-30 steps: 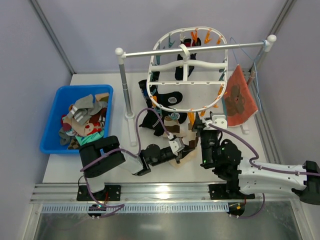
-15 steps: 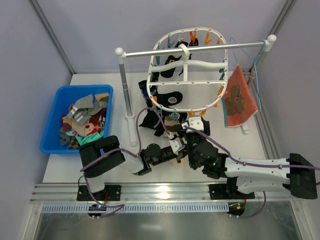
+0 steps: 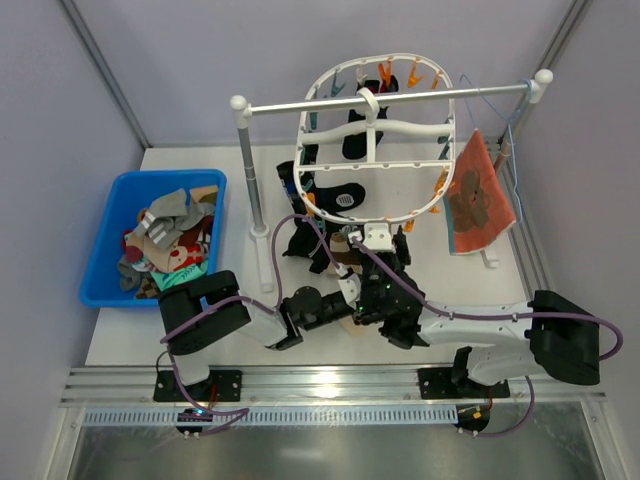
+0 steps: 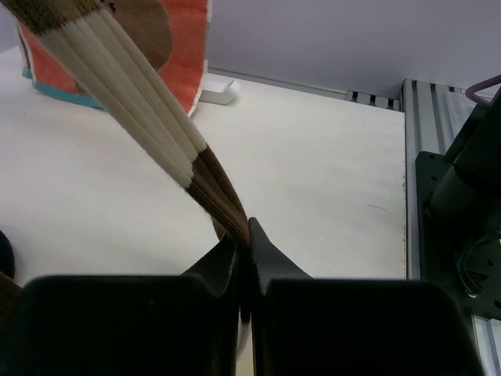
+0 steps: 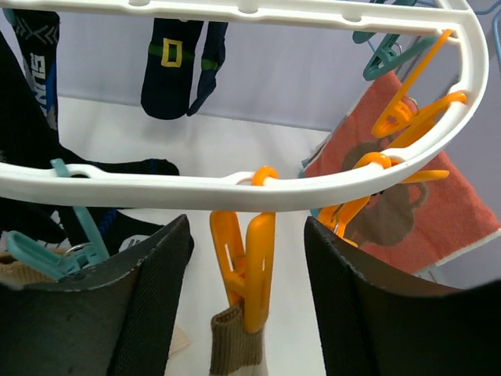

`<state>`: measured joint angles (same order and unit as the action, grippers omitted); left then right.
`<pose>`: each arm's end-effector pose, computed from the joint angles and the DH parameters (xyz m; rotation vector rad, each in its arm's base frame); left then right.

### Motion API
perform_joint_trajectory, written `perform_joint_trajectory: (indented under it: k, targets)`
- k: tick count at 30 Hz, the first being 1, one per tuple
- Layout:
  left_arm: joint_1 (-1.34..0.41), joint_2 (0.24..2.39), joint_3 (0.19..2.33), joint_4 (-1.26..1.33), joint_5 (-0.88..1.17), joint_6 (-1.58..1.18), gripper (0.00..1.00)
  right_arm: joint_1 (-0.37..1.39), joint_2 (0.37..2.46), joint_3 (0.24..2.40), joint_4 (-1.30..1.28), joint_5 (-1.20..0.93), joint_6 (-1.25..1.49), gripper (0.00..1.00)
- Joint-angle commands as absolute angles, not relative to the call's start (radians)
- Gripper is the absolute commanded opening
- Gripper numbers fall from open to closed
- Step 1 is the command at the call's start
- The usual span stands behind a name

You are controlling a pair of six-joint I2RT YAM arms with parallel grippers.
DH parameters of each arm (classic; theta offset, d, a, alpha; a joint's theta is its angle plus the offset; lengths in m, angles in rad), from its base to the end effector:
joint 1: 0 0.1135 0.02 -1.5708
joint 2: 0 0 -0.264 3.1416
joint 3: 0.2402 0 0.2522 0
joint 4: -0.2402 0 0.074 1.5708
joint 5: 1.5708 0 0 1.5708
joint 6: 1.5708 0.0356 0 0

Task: Remove the socks clipped to the hanger
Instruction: Remove the sock from the hanger.

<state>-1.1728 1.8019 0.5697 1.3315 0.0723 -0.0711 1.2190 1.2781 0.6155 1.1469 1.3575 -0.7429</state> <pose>0.1245 -0.3028 0.1702 0.8711 1.2988 -1.0515 0.1174 0.2190 0.3008 -0.0782 1.4796 -0.3493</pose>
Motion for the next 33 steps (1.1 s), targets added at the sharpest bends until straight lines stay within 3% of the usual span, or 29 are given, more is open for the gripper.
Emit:
perform_joint_trajectory:
  k: [1, 6, 8, 10, 18, 19, 20, 21, 22, 23, 24, 28, 33]
  targets:
    - [-1.186, 1.787, 0.566, 1.536, 0.103, -0.044, 0.00, 1.197, 1.295, 0.660, 1.221, 1.371, -0.775, 0.60]
    - [-1.186, 1.786, 0.561, 1.537, 0.103, -0.044, 0.00, 1.163, 1.273, 0.678, 1.048, 1.358, -0.618, 0.44]
    - [-1.186, 1.786, 0.561, 1.539, 0.103, -0.044, 0.00, 1.160, 1.261, 0.681, 0.965, 1.348, -0.572, 0.18]
    - [-1.186, 1.787, 0.563, 1.539, 0.103, -0.043, 0.00, 1.152, 1.243, 0.684, 0.902, 1.332, -0.520, 0.10]
    - [-1.186, 1.792, 0.568, 1.536, 0.095, -0.044, 0.00, 1.150, 1.220, 0.693, 0.833, 1.309, -0.483, 0.06]
    - [-1.186, 1.789, 0.568, 1.529, 0.092, -0.040, 0.00, 1.150, 1.213, 0.689, 0.827, 1.308, -0.473, 0.11]
    - [-1.186, 1.787, 0.566, 1.523, 0.078, -0.040, 0.00, 1.149, 1.207, 0.684, 0.827, 1.307, -0.469, 0.23]
    - [-1.186, 1.783, 0.565, 1.513, 0.068, -0.035, 0.00, 1.149, 1.200, 0.678, 0.822, 1.299, -0.459, 0.49]
    - [-1.186, 1.775, 0.561, 1.487, 0.051, -0.031, 0.00, 1.150, 1.190, 0.677, 0.766, 1.272, -0.439, 0.59]
    - [-1.186, 1.758, 0.560, 1.465, 0.028, -0.025, 0.00, 1.149, 1.168, 0.681, 0.709, 1.261, -0.358, 0.84]
    - [-1.186, 1.746, 0.557, 1.445, 0.014, -0.020, 0.00, 1.149, 1.157, 0.692, 0.604, 1.253, -0.318, 0.91]
    - [-1.186, 1.657, 0.535, 1.303, -0.064, -0.020, 0.00, 1.149, 1.066, 0.632, 0.548, 1.195, -0.227, 0.95]
    - [-1.186, 1.462, 0.569, 0.877, -0.156, -0.057, 0.00, 1.112, 0.908, 0.502, 0.465, 1.056, -0.080, 0.96]
